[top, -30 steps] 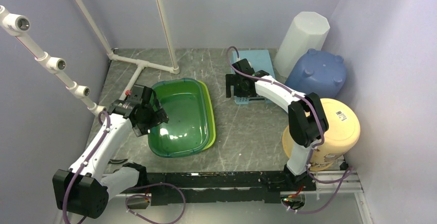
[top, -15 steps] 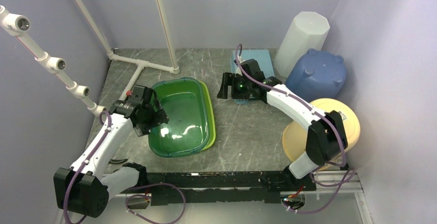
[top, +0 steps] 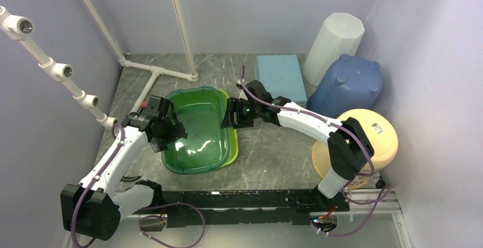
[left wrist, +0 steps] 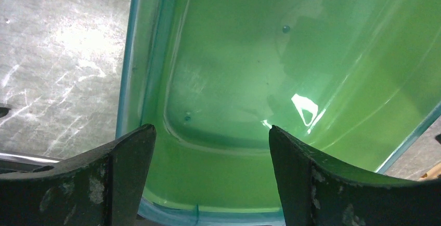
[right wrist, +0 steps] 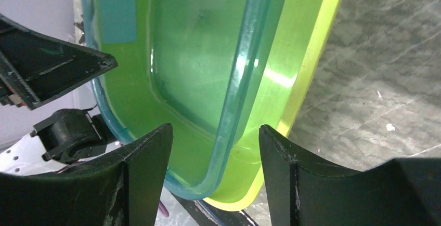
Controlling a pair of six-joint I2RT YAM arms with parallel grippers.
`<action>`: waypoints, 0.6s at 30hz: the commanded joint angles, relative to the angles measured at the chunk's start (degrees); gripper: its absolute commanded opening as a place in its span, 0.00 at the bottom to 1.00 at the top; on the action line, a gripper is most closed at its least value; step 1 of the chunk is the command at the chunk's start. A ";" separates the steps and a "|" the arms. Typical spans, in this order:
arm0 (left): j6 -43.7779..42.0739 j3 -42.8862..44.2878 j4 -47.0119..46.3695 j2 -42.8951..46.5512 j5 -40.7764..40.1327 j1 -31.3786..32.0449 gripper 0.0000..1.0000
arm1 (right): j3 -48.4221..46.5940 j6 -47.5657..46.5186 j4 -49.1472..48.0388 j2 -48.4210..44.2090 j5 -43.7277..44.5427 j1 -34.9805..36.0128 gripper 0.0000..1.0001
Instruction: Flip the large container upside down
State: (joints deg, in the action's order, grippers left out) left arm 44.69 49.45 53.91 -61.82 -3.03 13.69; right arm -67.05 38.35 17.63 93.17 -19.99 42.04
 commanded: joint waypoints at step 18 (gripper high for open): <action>0.19 -0.50 -1.01 0.95 1.73 -0.16 0.84 | 2.05 9.35 -9.05 7.98 -4.76 2.05 0.44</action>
State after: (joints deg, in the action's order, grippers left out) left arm 44.69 48.62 53.39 -61.82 -1.74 13.67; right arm -64.73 45.23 12.82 100.20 -23.27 43.57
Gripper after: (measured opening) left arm 0.844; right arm 0.471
